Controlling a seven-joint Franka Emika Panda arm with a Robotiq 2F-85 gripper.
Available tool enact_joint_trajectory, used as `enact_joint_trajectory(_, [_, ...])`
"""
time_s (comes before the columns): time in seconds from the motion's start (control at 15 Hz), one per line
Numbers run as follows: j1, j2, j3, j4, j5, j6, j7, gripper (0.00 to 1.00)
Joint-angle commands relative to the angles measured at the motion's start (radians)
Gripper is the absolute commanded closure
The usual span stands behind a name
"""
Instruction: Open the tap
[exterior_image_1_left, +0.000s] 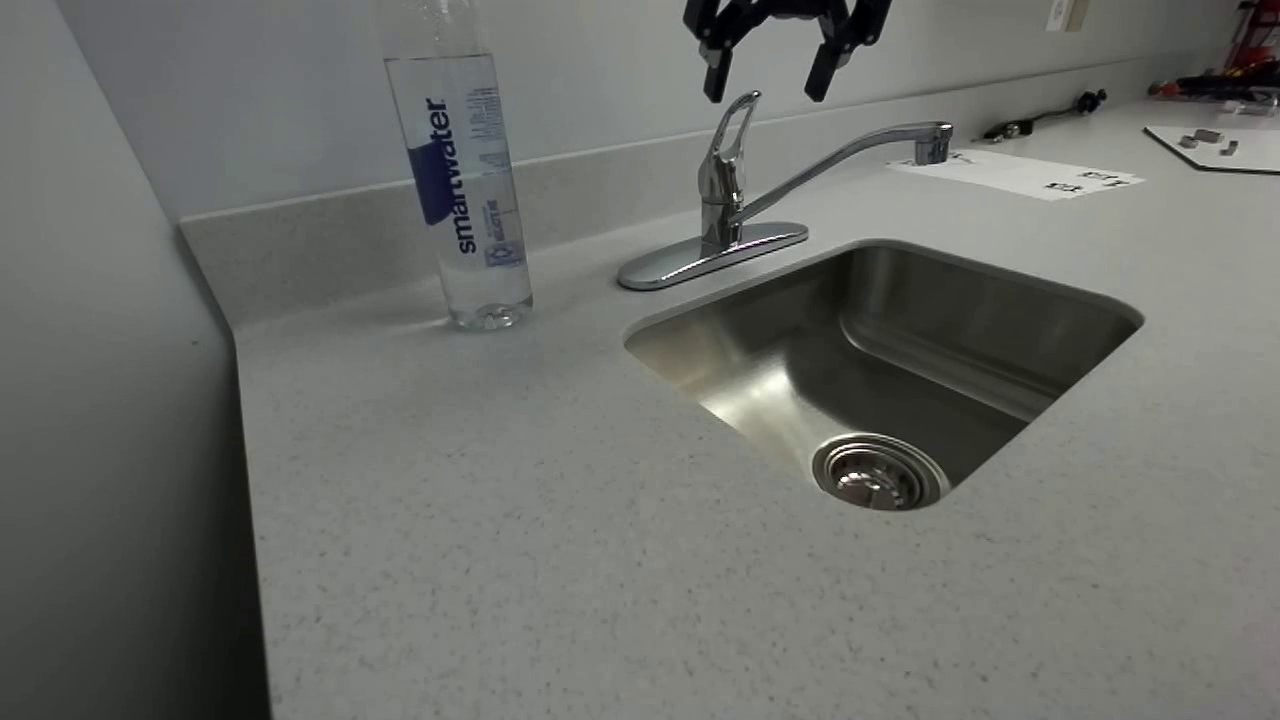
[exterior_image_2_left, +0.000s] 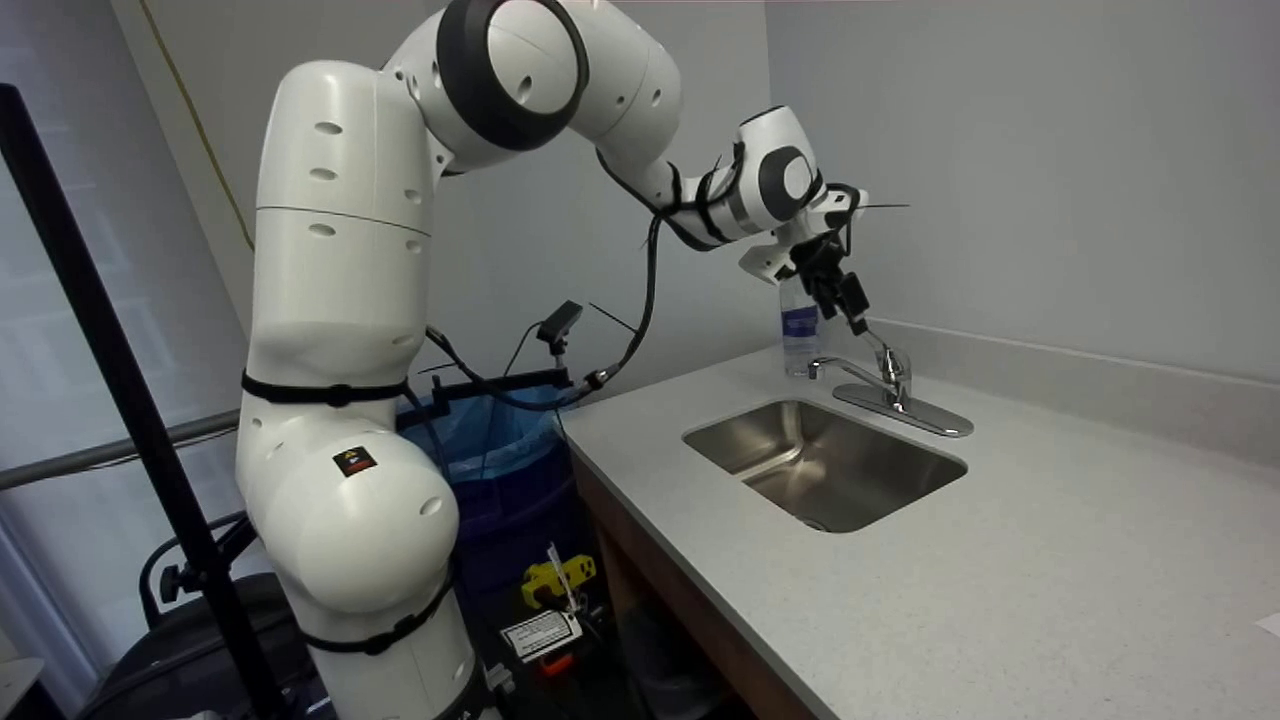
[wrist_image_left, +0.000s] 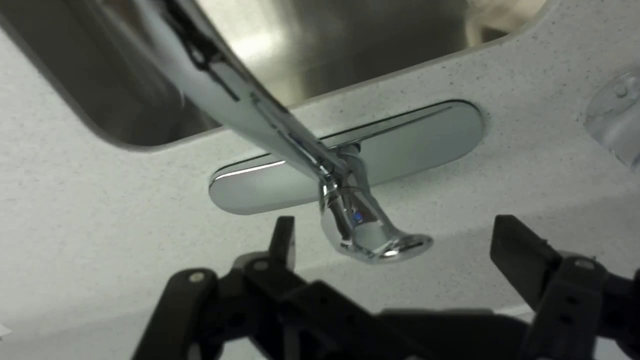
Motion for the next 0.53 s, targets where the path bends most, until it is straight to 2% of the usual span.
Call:
enact_joint_trajectory(0.0, [-0.067,-0.109,0.025,-0.063,0.073,-0.051,-0.134,0.00])
enact_joint_trajectory(0.47, [-0.133,-0.257,0.024,-0.162,0.167,-0.041,-0.274,0.00])
